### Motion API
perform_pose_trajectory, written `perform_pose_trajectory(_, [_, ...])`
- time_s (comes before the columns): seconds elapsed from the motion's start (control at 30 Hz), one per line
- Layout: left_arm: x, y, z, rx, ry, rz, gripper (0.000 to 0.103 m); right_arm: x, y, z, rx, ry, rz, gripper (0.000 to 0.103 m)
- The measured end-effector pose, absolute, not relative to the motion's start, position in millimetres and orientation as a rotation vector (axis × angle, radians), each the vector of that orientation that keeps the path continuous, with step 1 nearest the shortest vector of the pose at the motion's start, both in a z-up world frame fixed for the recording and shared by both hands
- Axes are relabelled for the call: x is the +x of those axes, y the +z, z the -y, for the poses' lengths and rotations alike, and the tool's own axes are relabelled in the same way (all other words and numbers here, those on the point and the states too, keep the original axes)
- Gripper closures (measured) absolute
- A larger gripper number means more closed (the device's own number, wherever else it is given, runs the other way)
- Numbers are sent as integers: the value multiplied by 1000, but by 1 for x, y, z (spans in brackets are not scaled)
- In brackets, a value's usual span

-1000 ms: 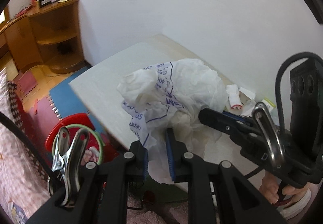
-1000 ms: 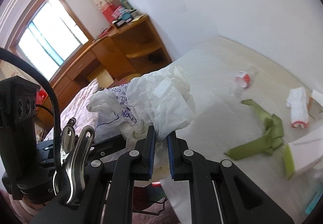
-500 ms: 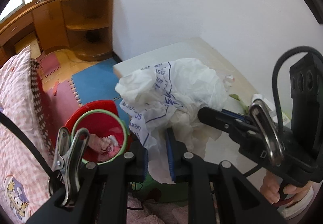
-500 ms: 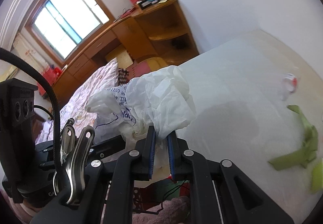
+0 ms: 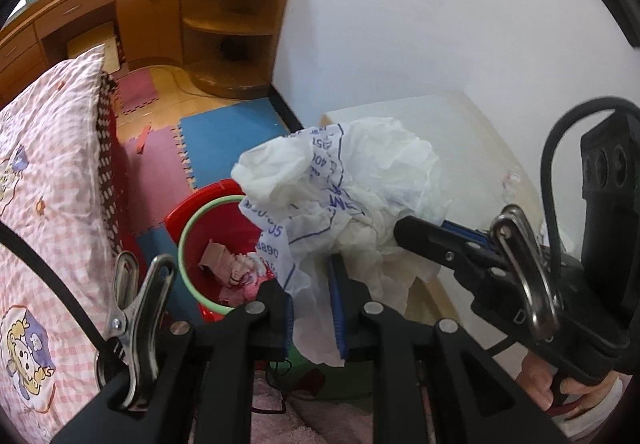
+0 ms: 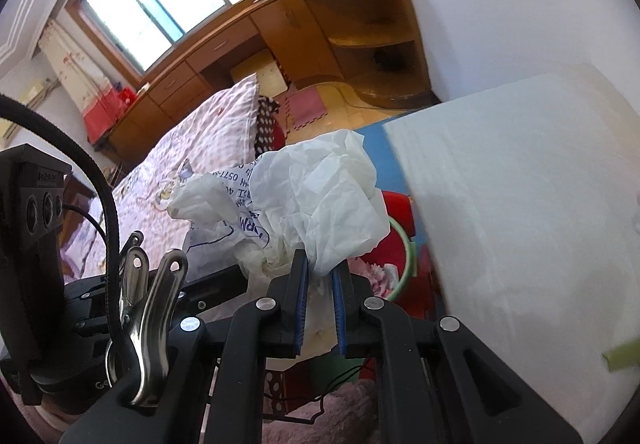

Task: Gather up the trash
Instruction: 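Carry the white plastic bag in both tools over the red bucket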

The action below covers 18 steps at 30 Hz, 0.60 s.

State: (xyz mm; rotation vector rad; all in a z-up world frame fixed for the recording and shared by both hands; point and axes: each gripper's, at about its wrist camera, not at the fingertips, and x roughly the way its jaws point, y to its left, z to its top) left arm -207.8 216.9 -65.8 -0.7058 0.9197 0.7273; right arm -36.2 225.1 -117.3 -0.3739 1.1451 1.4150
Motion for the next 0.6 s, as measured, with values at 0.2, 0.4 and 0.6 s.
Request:
perform_pose_trajectory(0.2, [-226, -84, -241, -750, 780, -921, 87, -50, -132, -243, -415, 1436, -1170, 90])
perform_pose_trajectory(0.4, [-239, -106, -259, -789, 820, -930, 87, -65, -150, -262, -454, 1446, -1202, 90])
perform_pose_trajectory(0.6, [-248, -127, -268, -801, 858, -944, 87, -73, -171, -279, -476, 1441, -1236, 90])
